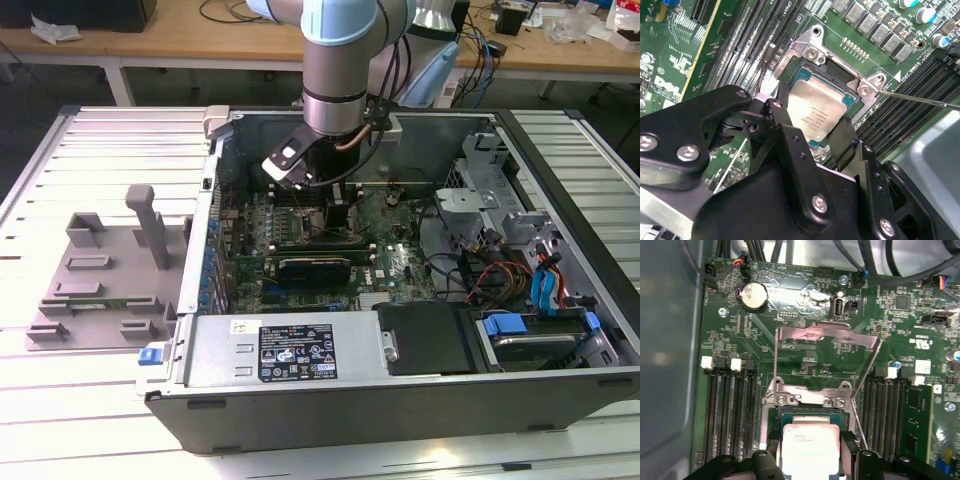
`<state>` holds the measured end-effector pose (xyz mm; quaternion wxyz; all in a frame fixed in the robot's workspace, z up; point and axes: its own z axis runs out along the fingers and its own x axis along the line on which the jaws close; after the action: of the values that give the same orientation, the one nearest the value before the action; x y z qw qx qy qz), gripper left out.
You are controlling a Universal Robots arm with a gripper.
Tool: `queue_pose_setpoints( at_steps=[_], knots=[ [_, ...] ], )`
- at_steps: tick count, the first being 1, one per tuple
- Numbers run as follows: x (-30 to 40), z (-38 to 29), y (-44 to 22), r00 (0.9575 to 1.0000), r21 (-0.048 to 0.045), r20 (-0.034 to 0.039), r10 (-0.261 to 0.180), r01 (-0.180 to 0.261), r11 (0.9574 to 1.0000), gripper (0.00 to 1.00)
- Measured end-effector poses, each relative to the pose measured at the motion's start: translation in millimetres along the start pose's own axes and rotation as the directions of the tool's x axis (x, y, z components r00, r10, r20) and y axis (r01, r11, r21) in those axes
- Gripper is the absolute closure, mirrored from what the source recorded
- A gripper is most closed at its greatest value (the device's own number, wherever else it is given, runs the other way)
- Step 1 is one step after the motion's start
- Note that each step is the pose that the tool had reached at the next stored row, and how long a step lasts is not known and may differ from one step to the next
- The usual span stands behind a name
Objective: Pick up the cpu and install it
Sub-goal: 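Place the cpu into insertion slot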
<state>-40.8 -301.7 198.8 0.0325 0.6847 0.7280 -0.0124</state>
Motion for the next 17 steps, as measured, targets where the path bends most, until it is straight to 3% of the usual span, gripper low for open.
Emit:
queue_pose_setpoints(
  at_steps=[3, 4, 6, 17],
  knots=[
    [0.0, 0.7, -0.1, 0.9996, 0.0021, 0.0005, 0.029, -0.029, 0.9996, 0.45],
    [0.1, 1.5, 0.0, 0.9994, 0.002, -0.0065, 0.033, -0.033, 0.9995, 0.45],
    [0.0, 2.7, 0.1, 0.9992, 0.0027, -0.0079, 0.04, -0.04, 0.9992, 0.45],
    [0.2, 2.7, 0.4, 0.999, 0.0022, -0.0093, 0.044, -0.044, 0.999, 0.45]
  ],
)
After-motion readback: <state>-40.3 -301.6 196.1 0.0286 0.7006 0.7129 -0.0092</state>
